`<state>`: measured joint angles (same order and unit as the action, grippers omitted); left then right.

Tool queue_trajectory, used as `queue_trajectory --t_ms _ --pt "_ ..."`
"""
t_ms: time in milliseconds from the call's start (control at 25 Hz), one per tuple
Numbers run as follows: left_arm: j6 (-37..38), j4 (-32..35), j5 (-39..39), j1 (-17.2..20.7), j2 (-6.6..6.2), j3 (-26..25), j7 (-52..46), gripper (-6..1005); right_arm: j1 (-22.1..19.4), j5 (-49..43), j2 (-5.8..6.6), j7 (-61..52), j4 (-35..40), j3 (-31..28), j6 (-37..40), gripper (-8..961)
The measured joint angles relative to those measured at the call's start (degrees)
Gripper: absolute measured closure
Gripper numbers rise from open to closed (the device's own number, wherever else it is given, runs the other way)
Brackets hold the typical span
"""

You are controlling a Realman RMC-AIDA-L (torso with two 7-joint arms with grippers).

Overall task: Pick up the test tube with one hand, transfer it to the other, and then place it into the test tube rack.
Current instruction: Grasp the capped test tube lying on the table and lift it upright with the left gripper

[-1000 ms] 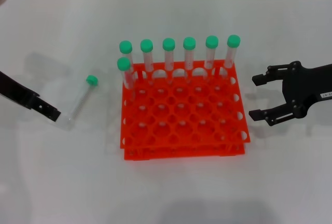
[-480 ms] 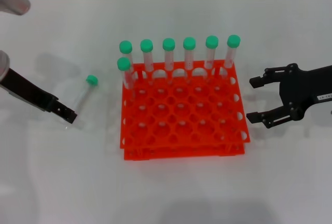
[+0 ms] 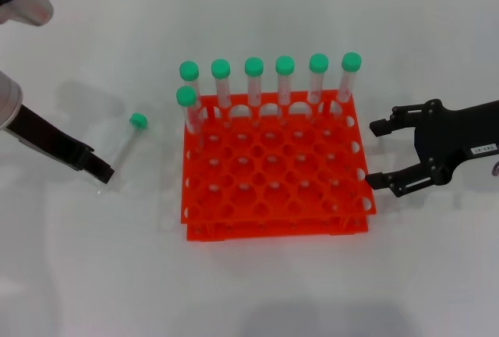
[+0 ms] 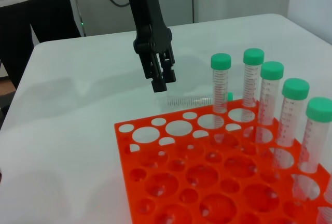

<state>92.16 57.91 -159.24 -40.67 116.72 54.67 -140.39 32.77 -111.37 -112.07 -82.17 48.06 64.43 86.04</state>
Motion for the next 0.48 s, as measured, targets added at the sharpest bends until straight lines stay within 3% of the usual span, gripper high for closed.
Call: queue_trajectory --t_ms 160,480 --pt "-1.07 -2.1 -0.04 -0.52 0.0 0.03 -0.34 504 0.06 -0.05 -0.07 0.0 0.02 0.05 0.0 80" --pt "-3.3 -4.03 -2.08 -1.23 0.03 0.08 -1.55 505 0.11 -0.14 -0.25 0.04 0.01 0.25 0.0 80"
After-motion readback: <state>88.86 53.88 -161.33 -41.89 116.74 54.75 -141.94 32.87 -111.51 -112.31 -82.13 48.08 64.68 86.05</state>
